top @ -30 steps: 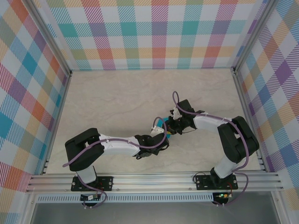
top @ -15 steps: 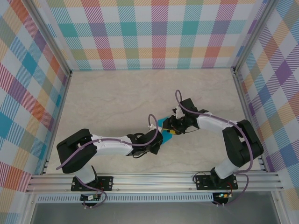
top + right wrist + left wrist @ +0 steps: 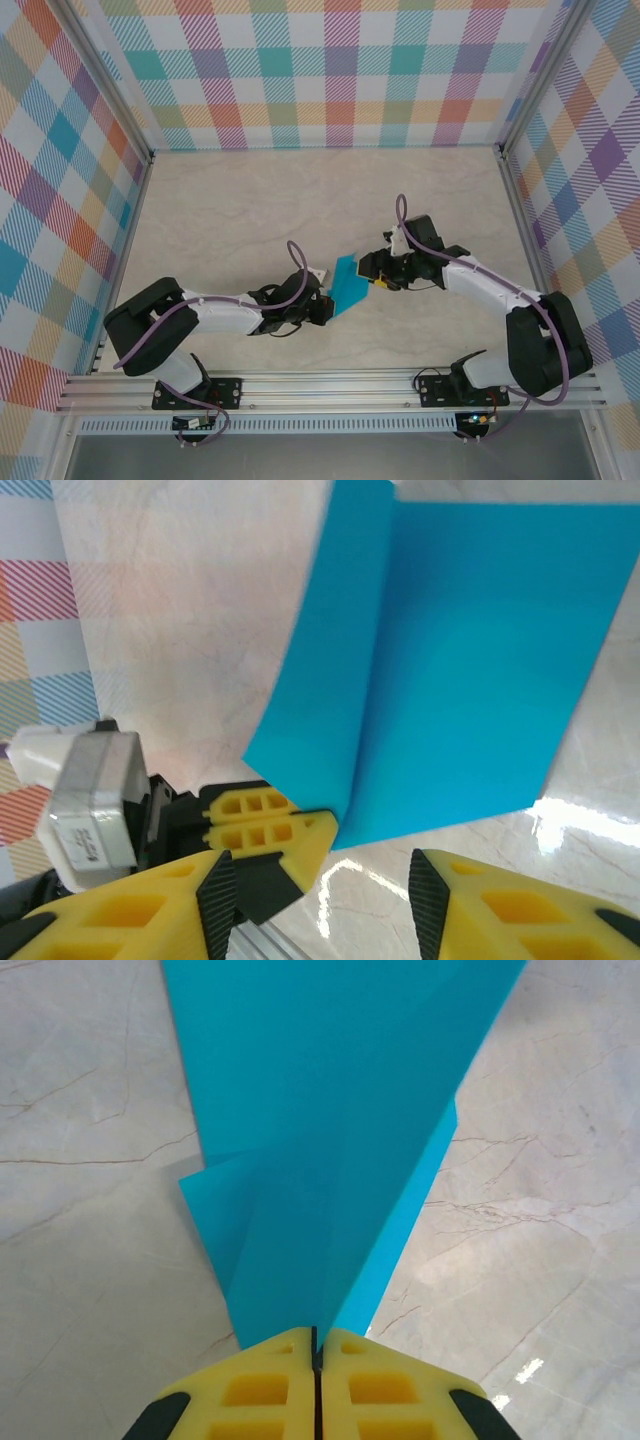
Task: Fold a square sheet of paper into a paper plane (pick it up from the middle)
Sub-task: Fourth fold the wing at the center of the table.
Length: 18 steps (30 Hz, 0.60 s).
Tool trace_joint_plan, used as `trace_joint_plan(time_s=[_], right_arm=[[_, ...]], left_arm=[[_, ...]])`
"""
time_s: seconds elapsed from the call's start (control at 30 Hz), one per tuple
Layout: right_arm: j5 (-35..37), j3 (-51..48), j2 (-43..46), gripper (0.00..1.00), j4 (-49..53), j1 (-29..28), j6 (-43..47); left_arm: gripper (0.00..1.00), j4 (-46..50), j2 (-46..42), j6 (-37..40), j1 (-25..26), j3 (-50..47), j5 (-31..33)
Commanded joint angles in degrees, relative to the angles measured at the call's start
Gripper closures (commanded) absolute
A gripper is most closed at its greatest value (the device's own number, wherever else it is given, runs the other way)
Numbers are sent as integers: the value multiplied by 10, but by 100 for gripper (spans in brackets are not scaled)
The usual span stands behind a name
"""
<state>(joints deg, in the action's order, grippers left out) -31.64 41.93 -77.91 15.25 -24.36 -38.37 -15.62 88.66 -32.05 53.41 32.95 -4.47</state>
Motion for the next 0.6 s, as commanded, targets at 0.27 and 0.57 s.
trace_joint_plan(time_s=[0.27,0.57], right_arm=[[-46,26,-79,36,-47,-23,-28],[-39,62,-123,35,-47,-29,-39]], left_arm=[[89,11,15,25,-5,38,-40],[88,59,15,42,7,55,-4]])
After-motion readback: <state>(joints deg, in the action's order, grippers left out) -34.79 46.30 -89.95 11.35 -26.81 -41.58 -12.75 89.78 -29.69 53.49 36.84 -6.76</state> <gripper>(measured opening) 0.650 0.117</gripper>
